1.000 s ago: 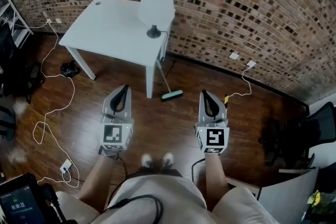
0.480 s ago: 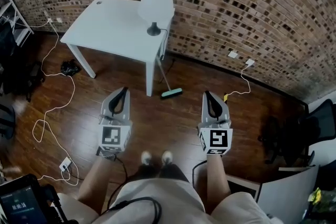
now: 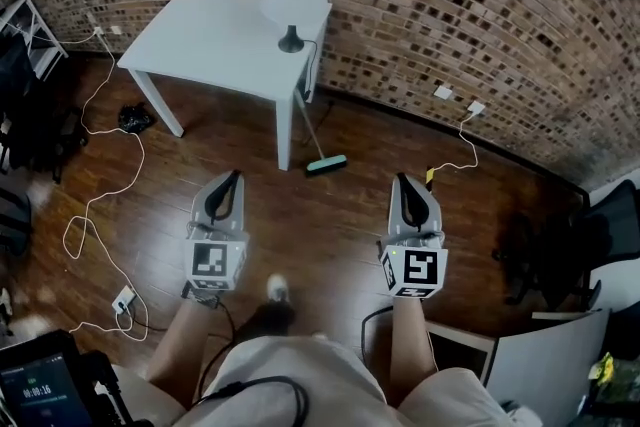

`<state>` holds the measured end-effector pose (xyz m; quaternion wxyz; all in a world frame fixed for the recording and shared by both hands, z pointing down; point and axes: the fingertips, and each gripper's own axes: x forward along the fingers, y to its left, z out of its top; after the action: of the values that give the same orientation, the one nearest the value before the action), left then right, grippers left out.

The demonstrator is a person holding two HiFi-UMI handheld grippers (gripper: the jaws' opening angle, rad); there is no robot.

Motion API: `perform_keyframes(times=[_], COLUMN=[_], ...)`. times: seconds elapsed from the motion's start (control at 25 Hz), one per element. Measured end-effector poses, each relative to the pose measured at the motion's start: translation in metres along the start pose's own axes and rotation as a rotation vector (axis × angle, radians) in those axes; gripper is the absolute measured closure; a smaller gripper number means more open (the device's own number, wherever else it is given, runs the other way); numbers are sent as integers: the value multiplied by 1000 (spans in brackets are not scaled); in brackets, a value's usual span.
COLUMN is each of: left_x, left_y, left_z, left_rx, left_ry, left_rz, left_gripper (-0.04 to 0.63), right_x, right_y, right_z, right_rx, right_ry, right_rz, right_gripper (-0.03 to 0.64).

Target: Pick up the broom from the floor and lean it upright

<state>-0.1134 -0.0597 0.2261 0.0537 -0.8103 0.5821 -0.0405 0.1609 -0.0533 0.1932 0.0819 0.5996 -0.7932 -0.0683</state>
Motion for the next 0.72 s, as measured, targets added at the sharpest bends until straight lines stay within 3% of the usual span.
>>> perform_keyframes(times=[0.32, 0.56, 0.72], left_x=[-62, -116, -143], left_y=[-75, -141, -163], left_z=[18, 32, 40], left_rx=[5, -9, -5], left_ry=[-27, -17, -23], left_rz=[4, -18, -43], left_gripper=[594, 594, 594], right_x=[-96, -175, -212], right_y=[-20, -20, -18], right_z=[7, -12, -16], right_rx=[-4, 8, 9], right_ry=[-32, 13, 29], right_rz=[20, 81, 84], right_gripper=[603, 603, 604])
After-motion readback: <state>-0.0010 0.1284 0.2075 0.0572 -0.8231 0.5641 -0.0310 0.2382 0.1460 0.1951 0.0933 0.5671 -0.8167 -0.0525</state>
